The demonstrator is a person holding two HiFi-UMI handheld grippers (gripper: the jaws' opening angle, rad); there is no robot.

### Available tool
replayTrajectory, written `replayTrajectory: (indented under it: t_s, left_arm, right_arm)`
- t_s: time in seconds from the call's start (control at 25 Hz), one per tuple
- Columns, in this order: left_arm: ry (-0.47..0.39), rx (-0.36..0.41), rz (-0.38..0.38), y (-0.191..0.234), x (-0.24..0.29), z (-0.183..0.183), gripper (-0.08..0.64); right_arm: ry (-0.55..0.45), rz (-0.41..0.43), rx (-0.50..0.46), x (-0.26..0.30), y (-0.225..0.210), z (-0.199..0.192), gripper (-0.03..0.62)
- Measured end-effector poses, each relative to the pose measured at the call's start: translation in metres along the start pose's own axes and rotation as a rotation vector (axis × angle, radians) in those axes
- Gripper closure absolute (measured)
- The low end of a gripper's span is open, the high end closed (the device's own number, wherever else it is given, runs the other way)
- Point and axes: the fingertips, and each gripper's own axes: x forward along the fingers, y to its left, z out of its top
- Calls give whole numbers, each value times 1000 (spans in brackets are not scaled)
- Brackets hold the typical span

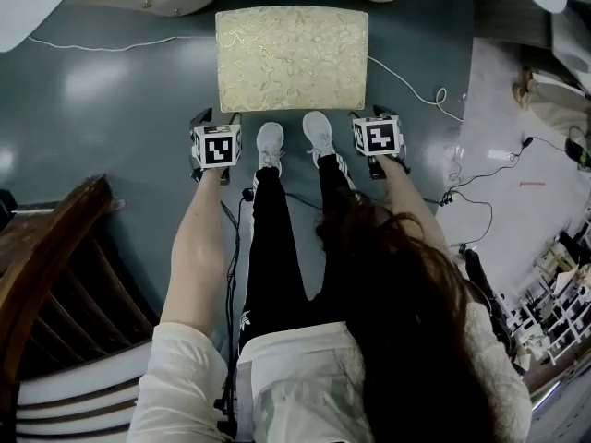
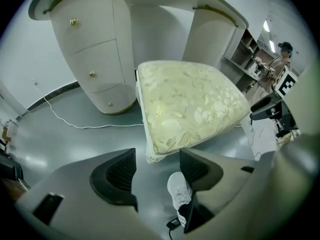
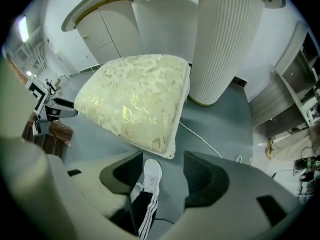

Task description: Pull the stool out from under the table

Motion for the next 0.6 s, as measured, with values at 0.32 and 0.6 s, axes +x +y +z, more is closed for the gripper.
replayTrajectory:
  t_s: [0.32, 0.6]
  left_arm:
    - [-99, -32, 8, -27, -104, 93, 304]
    - [-265, -6, 6, -90, -226, 202, 304]
  right_arm:
    - [-56, -13, 7, -119, -6, 53, 337]
    - [-232, -23, -8, -261, -42, 117, 337]
